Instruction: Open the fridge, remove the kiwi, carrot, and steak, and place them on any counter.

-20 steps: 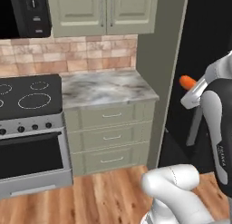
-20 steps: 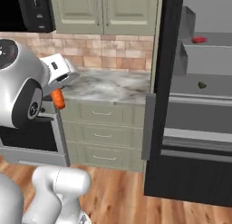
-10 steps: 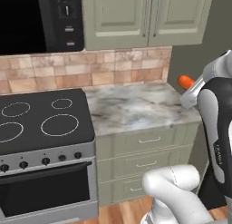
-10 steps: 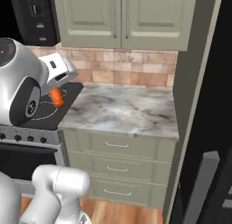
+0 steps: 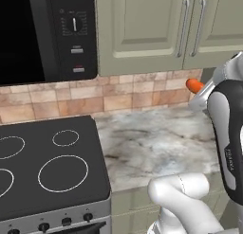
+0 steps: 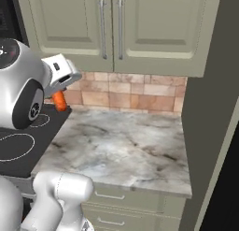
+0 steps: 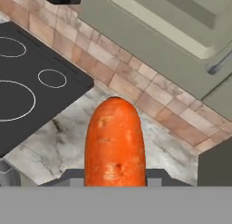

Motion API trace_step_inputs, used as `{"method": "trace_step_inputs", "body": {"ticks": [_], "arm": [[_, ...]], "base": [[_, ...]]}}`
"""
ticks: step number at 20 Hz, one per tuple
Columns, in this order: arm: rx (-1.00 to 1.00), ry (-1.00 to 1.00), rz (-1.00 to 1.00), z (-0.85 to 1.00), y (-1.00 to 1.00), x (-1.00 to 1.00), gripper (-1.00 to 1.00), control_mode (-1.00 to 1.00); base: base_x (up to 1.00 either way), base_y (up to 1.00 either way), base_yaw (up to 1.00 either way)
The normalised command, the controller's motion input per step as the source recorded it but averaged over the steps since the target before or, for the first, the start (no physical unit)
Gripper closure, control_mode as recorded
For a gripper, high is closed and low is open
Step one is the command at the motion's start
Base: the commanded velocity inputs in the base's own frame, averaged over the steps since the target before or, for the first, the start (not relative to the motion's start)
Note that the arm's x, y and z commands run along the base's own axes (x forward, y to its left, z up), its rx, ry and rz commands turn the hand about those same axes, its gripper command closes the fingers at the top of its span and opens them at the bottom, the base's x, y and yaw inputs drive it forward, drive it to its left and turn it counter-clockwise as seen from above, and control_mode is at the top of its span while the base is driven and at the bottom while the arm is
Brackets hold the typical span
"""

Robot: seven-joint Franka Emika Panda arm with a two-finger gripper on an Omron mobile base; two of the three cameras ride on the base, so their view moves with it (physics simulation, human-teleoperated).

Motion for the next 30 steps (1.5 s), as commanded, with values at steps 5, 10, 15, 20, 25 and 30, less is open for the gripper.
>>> {"method": "trace_step_inputs", "body": {"ticks": [5, 10, 15, 20, 25, 30], "arm": [[0.0, 0.19, 0.0, -0.69, 0.0, -0.09, 1.0, -1.0], [0.0, 0.01, 0.0, -0.61, 0.0, 0.23, 1.0, -1.0], [0.0, 0.12, 0.0, -0.62, 0.0, 0.68, 1.0, -1.0], [0.0, 0.15, 0.0, -0.99, 0.0, 0.57, 1.0, -1.0], [0.01, 0.12, 0.0, -0.84, 0.0, 0.69, 1.0, -1.0], [0.0, 0.13, 0.0, -0.73, 0.0, 0.76, 1.0, -1.0]], "base": [[0.0, 0.0, 0.0], [0.0, 0.0, 0.0], [0.0, 0.0, 0.0], [0.0, 0.0, 0.0], [0.0, 0.0, 0.0], [0.0, 0.0, 0.0]]}}
